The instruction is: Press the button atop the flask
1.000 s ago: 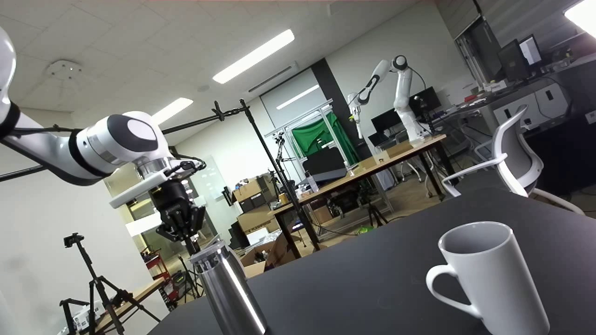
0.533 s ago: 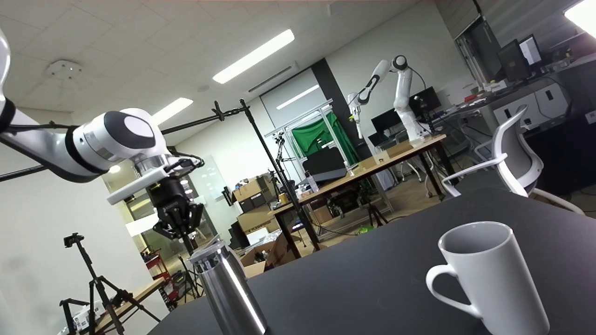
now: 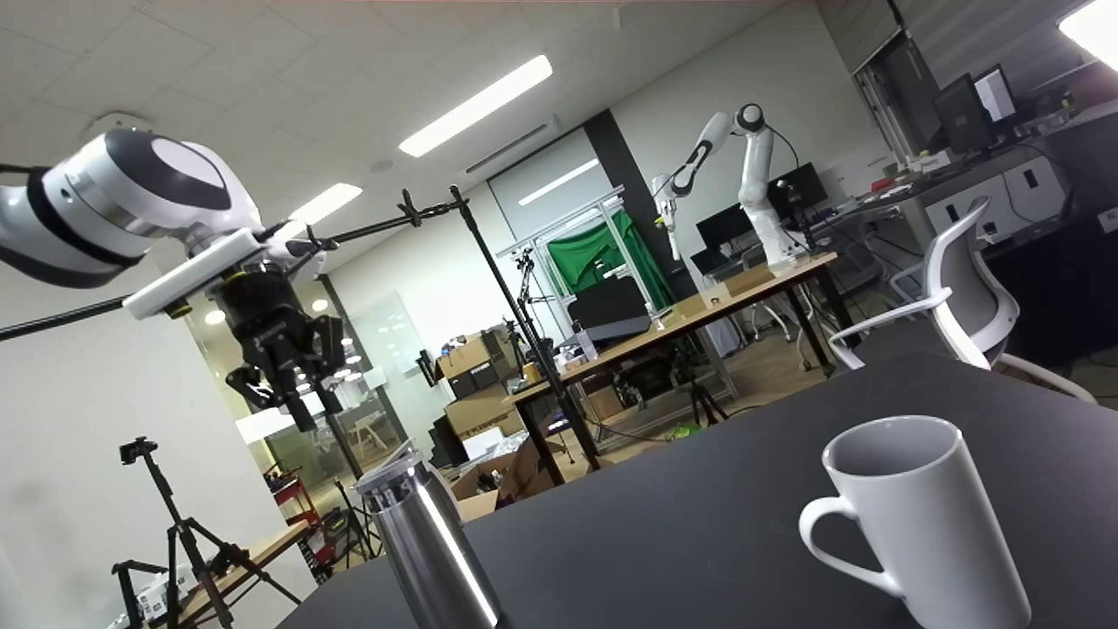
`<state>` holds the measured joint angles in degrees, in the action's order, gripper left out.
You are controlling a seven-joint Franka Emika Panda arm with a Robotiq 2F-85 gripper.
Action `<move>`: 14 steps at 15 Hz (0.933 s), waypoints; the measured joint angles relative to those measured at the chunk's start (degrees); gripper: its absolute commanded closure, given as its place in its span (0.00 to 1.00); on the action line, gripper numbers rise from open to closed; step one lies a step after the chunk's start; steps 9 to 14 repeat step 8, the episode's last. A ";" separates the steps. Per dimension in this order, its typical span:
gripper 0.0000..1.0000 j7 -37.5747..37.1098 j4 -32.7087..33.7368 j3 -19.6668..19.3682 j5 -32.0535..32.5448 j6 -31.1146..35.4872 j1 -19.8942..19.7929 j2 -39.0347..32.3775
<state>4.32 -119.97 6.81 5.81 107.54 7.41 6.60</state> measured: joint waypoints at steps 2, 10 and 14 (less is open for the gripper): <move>0.20 1.29 -1.16 -0.50 0.91 -2.09 -0.70 3.27; 0.21 3.26 -2.62 -1.77 1.06 -5.74 -1.91 7.42; 0.21 3.26 -2.62 -1.77 1.06 -5.74 -1.91 7.42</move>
